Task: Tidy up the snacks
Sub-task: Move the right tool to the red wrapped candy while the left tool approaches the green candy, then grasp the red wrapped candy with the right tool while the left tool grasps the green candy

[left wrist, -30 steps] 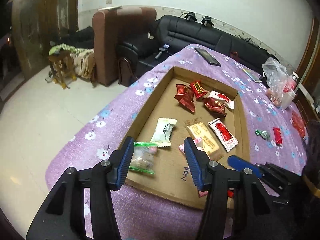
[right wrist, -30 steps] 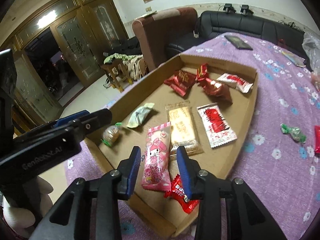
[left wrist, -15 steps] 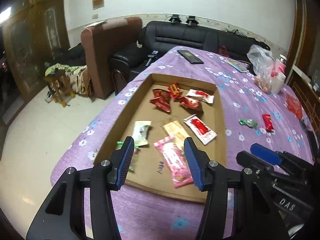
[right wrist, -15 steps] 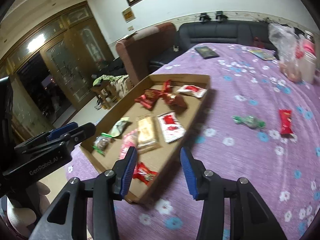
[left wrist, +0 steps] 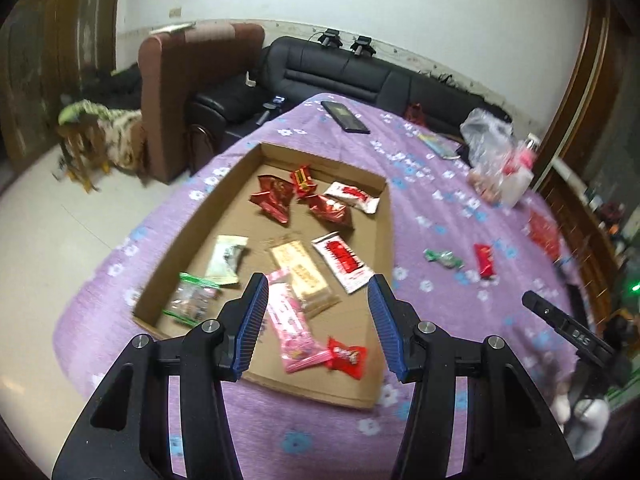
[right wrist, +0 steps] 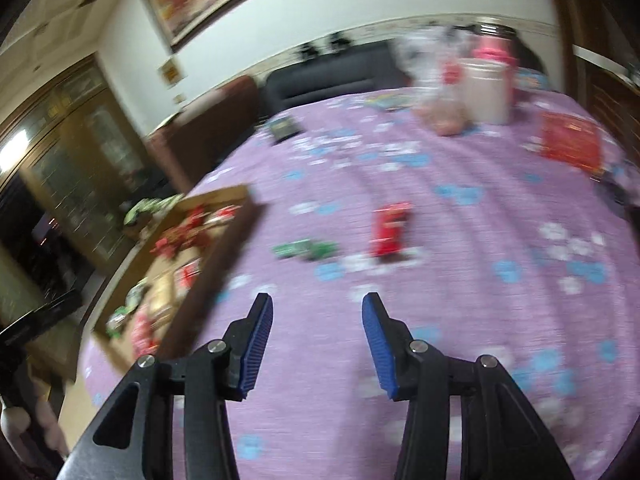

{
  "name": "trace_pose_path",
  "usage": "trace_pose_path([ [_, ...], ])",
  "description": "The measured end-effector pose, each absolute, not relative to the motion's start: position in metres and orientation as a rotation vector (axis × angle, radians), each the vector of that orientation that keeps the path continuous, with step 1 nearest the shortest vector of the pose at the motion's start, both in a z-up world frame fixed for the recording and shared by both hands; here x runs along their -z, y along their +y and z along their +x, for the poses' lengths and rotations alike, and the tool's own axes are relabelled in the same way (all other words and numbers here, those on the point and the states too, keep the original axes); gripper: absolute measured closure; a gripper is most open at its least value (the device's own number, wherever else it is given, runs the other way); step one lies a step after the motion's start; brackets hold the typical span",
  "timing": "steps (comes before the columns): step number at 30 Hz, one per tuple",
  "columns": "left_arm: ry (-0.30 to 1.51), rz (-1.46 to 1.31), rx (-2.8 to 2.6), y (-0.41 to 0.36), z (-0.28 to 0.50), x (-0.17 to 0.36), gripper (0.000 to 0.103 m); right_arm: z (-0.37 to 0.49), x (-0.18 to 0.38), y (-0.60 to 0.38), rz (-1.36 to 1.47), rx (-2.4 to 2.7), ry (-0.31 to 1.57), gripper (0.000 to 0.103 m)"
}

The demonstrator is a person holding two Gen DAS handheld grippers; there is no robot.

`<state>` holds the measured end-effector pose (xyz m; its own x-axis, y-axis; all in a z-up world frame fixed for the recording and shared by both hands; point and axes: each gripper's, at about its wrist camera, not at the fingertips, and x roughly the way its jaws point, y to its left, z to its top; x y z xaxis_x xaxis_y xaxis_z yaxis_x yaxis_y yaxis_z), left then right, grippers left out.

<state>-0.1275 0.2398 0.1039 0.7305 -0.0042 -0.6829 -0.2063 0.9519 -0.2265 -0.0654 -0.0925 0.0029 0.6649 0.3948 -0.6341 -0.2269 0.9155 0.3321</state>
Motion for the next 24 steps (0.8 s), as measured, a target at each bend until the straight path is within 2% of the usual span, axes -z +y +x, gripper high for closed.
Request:
trace_pose_path([
  [8,0.750,-0.218,0.050,0.193,-0.119,-0.104,0.051,-0.025,0.007,-0.144,0.324,-0.254,0.806,0.053],
  [16,0.779,-0.041,0.116,0.144,-0.110,-0.101,0.051,0.035,0.023,-0.111,0.302,-0.268,0.871,0.053],
  [24,0.866,0.018,0.165,0.127,-0.075,-0.085,0.051,0.051,0.044,-0.091,0.252,-0.272,0.879,0.053],
])
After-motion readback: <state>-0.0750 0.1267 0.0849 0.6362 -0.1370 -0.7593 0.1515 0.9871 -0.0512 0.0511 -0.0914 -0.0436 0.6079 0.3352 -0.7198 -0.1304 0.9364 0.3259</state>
